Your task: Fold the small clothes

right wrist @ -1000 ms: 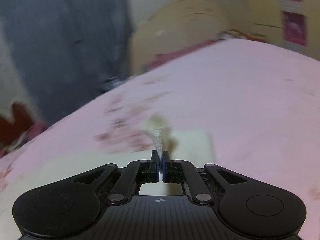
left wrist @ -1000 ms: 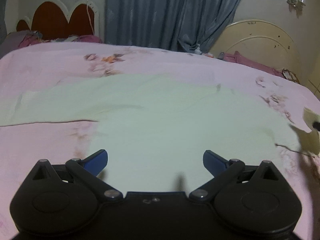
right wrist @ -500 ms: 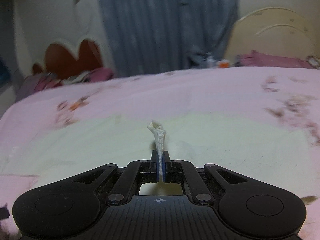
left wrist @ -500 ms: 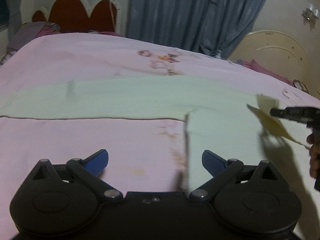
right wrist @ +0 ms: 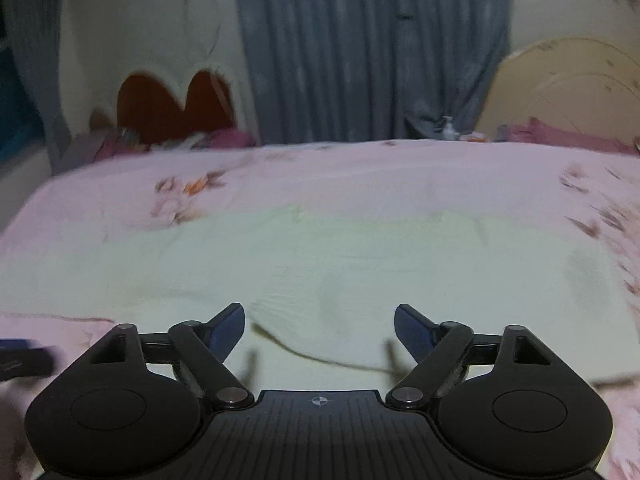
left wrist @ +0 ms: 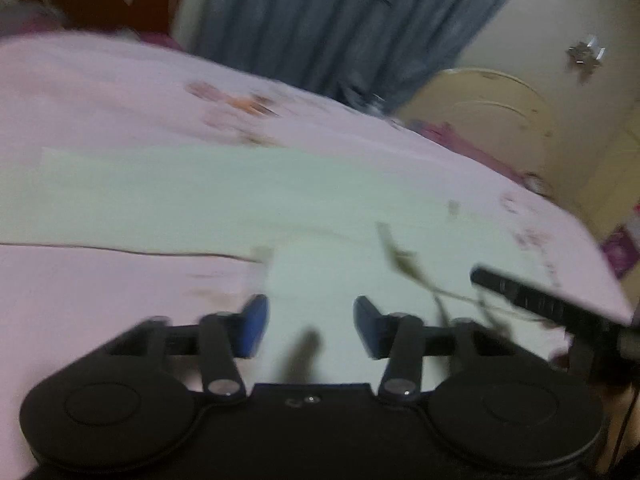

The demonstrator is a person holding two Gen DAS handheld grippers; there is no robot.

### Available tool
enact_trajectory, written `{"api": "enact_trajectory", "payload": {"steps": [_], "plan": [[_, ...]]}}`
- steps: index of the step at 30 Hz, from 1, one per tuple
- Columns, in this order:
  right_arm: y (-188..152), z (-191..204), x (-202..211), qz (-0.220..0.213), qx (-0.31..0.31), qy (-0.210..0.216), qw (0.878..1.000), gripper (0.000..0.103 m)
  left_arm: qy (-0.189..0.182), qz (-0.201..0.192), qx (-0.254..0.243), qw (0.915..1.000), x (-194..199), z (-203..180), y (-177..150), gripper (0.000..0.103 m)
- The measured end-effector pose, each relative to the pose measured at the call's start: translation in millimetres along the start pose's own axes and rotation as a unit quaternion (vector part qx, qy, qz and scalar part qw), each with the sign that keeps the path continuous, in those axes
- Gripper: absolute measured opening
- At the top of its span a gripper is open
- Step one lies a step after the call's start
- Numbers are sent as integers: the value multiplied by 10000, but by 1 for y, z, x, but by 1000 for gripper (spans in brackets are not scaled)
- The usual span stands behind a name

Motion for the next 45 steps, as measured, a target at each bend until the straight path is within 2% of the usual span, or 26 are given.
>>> {"api": "enact_trajectory", "payload": {"steps": [2,5,7,10,12,13,15,19,23,29,32,38,40,41,42,43,44,45], "plan": [[-8,-31,11,153,-361,-230,9990,41,-284,89,127,9995,-23,-17,3,47],[-23,-79,29,305,-894,-389,9948,35,-519,258,225,9981,-60,-43,8,48],[-29,-102,40,357,-1085,-454,9924,35,-678,362,356,9964,-77,-53,12,48],[-35,-122,45,444,-1261,-500,9898,35,-661,489,258,9963,-103,-70,14,43],[-39,-131,42,486,-1394,-500,9878,35,-612,552,162,9965,-115,-78,13,24],[-38,-134,41,501,-1447,-480,9870,35,-533,576,53,9969,-120,-81,13,4],[-41,-138,44,494,-1479,-480,9866,35,-483,481,-68,9977,-118,-84,12,3],[-40,-137,42,501,-1470,-442,9869,35,-510,-8,-376,9980,-92,-81,23,3],[-41,-142,40,493,-1521,-421,9862,35,-265,-303,-630,9972,-68,-54,40,3],[-39,-140,39,500,-1433,-502,9871,35,3,-325,-577,9978,-66,-26,45,3],[-38,-139,38,530,-1387,-580,9872,35,24,-374,-454,9983,-61,-17,43,3],[-38,-143,37,590,-1375,-691,9863,35,70,-329,-550,9979,-61,-12,37,3],[-35,-143,47,394,-1428,-751,9861,35,93,-243,-555,9981,-66,-9,34,3],[-33,-142,52,250,-1431,-753,9865,33,114,-174,-569,9982,-68,-7,32,5],[-30,-141,55,150,-1396,-736,9874,17,171,-96,-563,9982,-71,-5,30,10],[-26,-140,55,117,-1332,-737,9883,11,220,-45,-543,9983,-72,-3,30,19],[-23,-138,53,98,-1250,-732,9894,9,297,-143,-523,9981,-68,0,30,25],[-21,-137,50,102,-1175,-687,9906,9,388,-322,-525,9973,-61,1,30,27]]}}
Point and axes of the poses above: each gripper's, at about its wrist camera, not at the fingertips, and x roughly against the way its jaws point, z to its left, y to its top, the point moved 2 cm from there along -x, roughly the way its jaws point, and after that the axes turned 6 degrees about x, right-handed, at the moved point
